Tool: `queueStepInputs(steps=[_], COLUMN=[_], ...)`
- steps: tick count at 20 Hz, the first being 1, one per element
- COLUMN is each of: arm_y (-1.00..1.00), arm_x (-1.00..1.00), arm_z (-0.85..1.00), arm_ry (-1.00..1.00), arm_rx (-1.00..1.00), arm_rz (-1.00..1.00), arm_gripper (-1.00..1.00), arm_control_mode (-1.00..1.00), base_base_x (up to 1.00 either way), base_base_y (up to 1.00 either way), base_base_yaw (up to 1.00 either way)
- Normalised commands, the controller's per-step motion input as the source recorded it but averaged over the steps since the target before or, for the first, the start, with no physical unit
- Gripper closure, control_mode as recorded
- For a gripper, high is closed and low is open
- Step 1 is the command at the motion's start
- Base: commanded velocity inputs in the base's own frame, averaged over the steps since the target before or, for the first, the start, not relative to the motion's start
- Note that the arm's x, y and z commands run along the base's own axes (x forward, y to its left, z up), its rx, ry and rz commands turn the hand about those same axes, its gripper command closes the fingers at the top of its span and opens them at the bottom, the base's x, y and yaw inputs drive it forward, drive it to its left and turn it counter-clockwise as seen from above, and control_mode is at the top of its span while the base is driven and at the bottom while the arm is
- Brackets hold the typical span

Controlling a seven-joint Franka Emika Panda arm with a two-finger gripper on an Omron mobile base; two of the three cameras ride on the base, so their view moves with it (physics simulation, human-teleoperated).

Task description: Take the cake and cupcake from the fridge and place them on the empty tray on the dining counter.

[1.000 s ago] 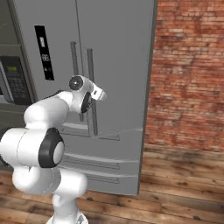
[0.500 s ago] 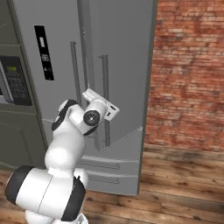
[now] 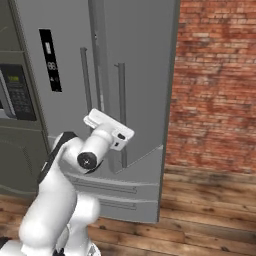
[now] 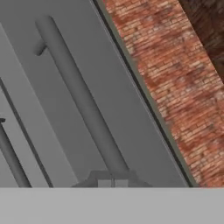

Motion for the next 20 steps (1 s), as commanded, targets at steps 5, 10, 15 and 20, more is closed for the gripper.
queueStepInputs(steps=[5, 10, 15, 20], arm_y=[0.33, 0.99, 0.61, 0.08], arm_x=[-0.79, 0.00, 0.12, 0.25], arm_z=[0.98, 0.69, 0.15, -0.11], arm_ry=[-0.06, 0.02, 0.02, 0.00], arm_rx=[-0.10, -0.17, -0.08, -0.08], arm_rz=[-0.20, -0.02, 0.00, -0.01], arm_gripper=[1.00, 1.00, 1.00, 1.00], arm_control_mode=[-1.00, -1.00, -1.00, -1.00], base_base_x=[0.00, 0.00, 0.00, 0.00], base_base_y=[0.00, 0.00, 0.00, 0.00], base_base_yaw=[0.00, 0.00, 0.00, 0.00])
